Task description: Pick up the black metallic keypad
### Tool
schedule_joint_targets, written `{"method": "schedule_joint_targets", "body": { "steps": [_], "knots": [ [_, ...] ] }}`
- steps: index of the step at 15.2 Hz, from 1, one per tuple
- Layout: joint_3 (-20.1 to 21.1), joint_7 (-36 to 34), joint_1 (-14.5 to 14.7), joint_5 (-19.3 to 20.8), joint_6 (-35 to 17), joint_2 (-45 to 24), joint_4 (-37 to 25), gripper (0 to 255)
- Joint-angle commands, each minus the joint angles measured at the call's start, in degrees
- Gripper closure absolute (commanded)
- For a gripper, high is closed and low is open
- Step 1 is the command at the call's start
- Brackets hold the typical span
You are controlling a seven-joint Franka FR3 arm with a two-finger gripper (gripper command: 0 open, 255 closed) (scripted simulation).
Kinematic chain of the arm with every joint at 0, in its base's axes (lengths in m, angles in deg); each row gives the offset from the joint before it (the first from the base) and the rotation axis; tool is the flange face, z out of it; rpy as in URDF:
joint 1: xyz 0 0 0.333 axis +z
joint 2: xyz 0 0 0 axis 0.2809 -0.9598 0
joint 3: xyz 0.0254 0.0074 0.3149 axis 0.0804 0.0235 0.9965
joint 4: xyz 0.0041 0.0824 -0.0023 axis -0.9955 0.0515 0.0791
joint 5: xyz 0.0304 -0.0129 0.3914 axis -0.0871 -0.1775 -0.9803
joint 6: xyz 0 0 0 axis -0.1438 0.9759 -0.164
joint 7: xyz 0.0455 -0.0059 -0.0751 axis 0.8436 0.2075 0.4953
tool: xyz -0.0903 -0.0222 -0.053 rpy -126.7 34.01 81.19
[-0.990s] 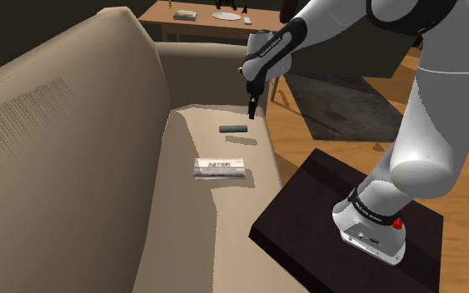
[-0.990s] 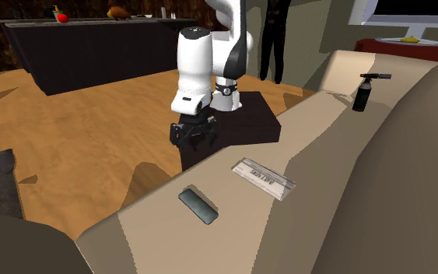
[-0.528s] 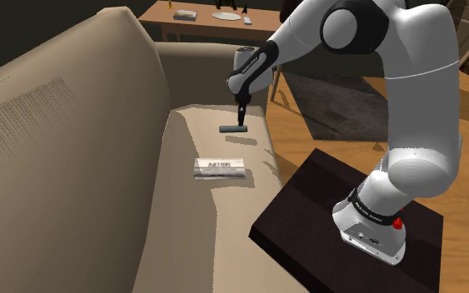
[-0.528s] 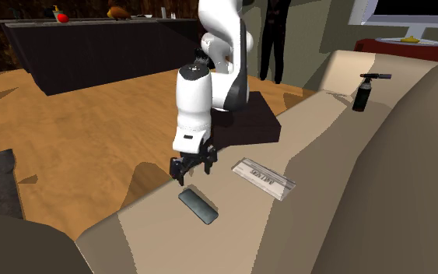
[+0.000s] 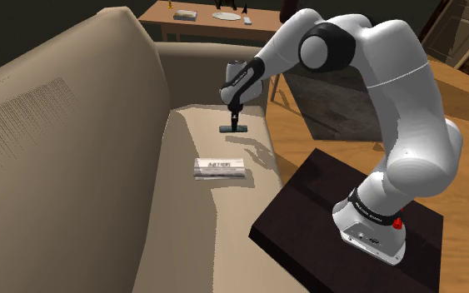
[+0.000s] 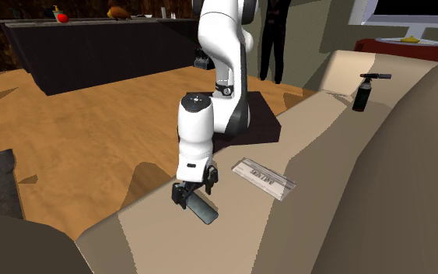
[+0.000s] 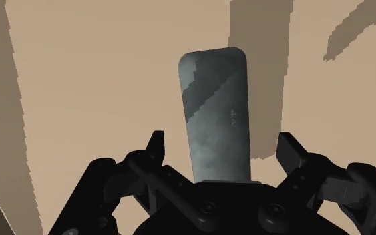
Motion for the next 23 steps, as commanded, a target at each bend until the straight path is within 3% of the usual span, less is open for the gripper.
{"method": "schedule_joint_targets", "body": {
  "steps": [1,5,6,15,23],
  "knots": [
    [0.14,0.10,-0.18,-0.10,-0.79,-1.36,-0.61,0],
    [0.30,0.09,-0.32,-0.22,-1.72,-3.10,-1.42,0],
    [0.30,0.07,-0.31,-0.22,-1.64,-3.18,-1.57,255],
    [0.30,0.10,-0.32,-0.22,-1.72,-3.10,-1.42,255],
    [-0.21,0.10,0.11,0.17,1.34,2.18,0.80,255]
  ]
}}
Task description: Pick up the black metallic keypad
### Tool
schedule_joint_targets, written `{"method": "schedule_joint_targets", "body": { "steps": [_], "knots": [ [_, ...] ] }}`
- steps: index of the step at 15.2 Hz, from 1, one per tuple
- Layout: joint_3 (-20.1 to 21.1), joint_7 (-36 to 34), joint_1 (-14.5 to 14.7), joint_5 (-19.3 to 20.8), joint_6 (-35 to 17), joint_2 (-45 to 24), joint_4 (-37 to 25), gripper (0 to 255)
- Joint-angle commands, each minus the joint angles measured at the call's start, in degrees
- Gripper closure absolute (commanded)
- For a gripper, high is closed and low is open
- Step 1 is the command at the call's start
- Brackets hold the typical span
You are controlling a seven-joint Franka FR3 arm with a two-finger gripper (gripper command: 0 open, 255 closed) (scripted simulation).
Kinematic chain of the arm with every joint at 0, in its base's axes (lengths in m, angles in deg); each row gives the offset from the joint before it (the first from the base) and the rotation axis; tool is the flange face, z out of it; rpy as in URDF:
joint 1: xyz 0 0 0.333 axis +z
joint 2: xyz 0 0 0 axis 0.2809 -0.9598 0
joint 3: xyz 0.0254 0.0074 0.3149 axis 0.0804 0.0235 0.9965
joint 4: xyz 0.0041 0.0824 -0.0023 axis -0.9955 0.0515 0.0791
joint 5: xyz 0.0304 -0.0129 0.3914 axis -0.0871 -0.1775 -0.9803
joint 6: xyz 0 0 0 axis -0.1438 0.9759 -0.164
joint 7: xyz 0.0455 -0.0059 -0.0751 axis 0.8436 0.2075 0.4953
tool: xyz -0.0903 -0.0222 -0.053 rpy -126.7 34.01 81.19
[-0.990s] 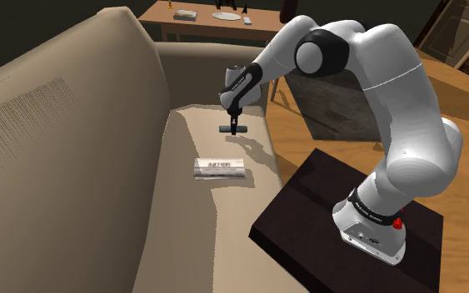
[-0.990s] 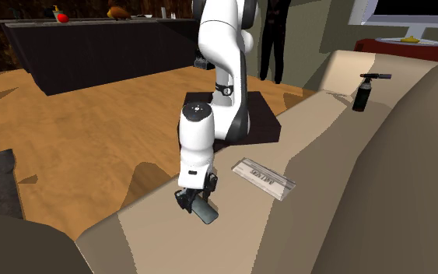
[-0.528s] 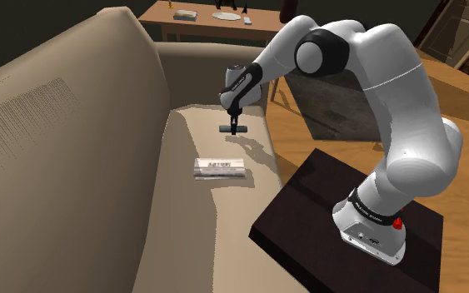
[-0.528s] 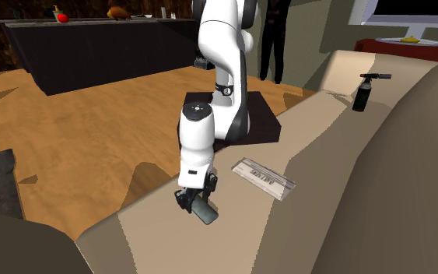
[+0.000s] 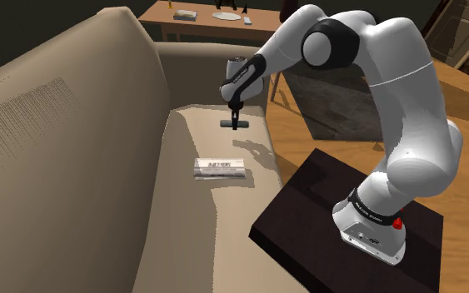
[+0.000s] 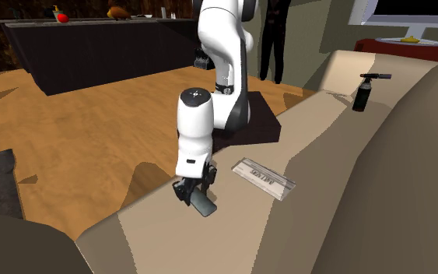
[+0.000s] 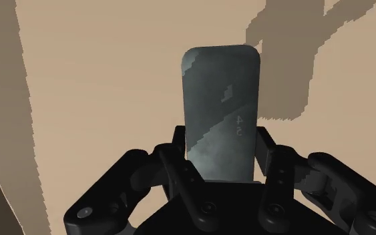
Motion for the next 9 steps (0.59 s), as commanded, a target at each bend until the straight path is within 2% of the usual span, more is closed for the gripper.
{"method": "schedule_joint_targets", "body": {
  "steps": [1,9],
  "knots": [
    [-0.13,0.00,0.09,0.11,0.95,1.18,0.24,255],
    [-0.51,-0.04,0.41,0.46,3.66,4.94,1.28,255]
  ]
}}
